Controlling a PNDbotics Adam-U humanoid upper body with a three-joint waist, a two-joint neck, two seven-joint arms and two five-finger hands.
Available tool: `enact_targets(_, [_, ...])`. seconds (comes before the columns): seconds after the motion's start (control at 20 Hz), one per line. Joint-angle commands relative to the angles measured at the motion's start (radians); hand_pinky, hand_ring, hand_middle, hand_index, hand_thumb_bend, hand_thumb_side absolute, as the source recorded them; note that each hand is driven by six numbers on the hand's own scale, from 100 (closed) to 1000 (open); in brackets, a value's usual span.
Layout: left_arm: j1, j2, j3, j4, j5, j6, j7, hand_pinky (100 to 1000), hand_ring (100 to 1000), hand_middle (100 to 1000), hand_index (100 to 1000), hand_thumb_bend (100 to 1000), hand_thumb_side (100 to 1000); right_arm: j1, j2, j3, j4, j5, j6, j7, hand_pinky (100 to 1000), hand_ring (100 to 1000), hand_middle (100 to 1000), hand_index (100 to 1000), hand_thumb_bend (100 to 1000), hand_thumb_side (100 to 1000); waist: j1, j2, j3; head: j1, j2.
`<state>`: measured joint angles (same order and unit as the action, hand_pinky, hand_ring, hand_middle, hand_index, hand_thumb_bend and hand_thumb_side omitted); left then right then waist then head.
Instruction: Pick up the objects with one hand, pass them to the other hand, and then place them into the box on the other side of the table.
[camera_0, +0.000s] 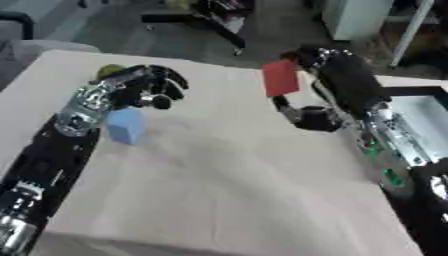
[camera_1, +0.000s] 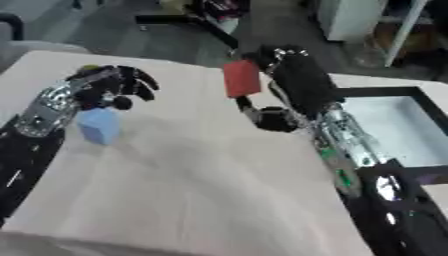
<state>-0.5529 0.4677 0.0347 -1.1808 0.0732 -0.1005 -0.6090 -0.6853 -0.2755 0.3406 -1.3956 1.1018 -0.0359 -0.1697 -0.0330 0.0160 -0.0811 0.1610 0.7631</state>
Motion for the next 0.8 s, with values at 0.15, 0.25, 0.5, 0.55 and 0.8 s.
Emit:
enact_targets(0.15, [0.086, 0.034, 0.136, -0.191, 0.027, 0.021, 0.154, 778, 675, 688, 738, 1000, 561, 0.007, -0.096, -0.169, 0.22, -0.085, 0.193, -0.107, 522, 551, 451, 407, 100, 364, 0.001, -0.012, 0.006, -0.031, -0.014])
enact_targets(0.25, [0.126, 0.025, 0.175, -0.253, 0.019, 0.033, 0.196, 777, 672, 684, 736, 1000, 571, 0.017, -0.109, -0.225, 0.316, -0.122, 0.266, -0.166, 487, 538, 441, 501, 100, 362, 0.0, -0.012, 0.01, -0.036, -0.016])
enact_targets(0.5, [0.202, 0.012, 0.236, -0.338, 0.01, 0.064, 0.252, 776, 670, 682, 734, 1000, 572, 0.029, -0.13, -0.288, 0.536, -0.256, 0.374, -0.108, 670, 711, 669, 958, 269, 614, -0.002, -0.014, 0.019, -0.04, -0.018])
enact_targets(0.55, [0.211, 0.013, 0.241, -0.341, 0.008, 0.069, 0.256, 775, 669, 682, 733, 1000, 569, 0.026, -0.136, -0.291, 0.565, -0.27, 0.381, -0.06, 711, 745, 717, 998, 327, 623, -0.002, -0.014, 0.021, -0.04, -0.019])
enact_targets(0.8, [0.225, 0.031, 0.253, -0.314, -0.044, 0.076, 0.254, 777, 670, 683, 735, 1000, 552, 0.011, -0.189, -0.303, 0.585, -0.162, 0.389, 0.133, 942, 885, 897, 1000, 549, 558, -0.002, -0.016, 0.024, -0.032, -0.019])
